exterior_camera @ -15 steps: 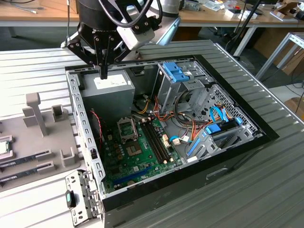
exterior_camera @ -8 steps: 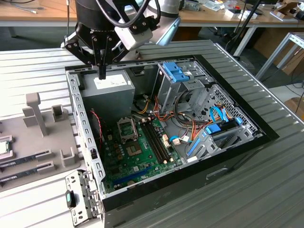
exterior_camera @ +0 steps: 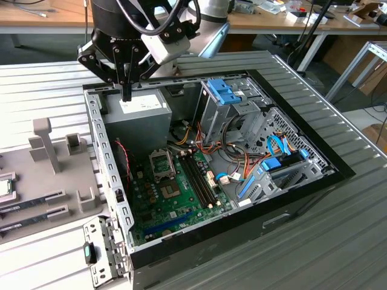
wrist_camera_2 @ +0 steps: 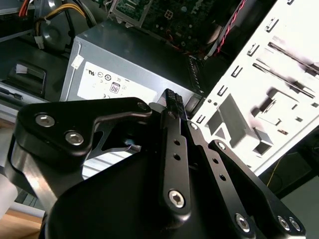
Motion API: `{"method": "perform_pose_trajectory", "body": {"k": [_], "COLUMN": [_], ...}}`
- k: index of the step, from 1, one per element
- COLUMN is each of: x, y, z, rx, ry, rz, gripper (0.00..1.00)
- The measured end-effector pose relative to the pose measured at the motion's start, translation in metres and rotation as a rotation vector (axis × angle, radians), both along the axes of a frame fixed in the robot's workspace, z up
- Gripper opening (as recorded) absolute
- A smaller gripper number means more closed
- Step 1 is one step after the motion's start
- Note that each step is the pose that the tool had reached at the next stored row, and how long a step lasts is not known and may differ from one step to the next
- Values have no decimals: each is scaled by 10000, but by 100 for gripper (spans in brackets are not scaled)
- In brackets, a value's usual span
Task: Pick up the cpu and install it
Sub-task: 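Reach for the cpu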
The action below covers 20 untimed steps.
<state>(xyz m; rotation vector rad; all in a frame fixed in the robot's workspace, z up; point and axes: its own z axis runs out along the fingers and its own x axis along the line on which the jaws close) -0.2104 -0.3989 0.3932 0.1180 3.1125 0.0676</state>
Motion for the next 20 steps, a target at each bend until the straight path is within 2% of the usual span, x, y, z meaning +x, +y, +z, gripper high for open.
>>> {"method": "perform_pose_trajectory", "body": {"k": [20], "x": [-127], "y": [0], "z": [-1], "rx": [1], "ry": [0], "rz": [0], "gripper": [11]}}
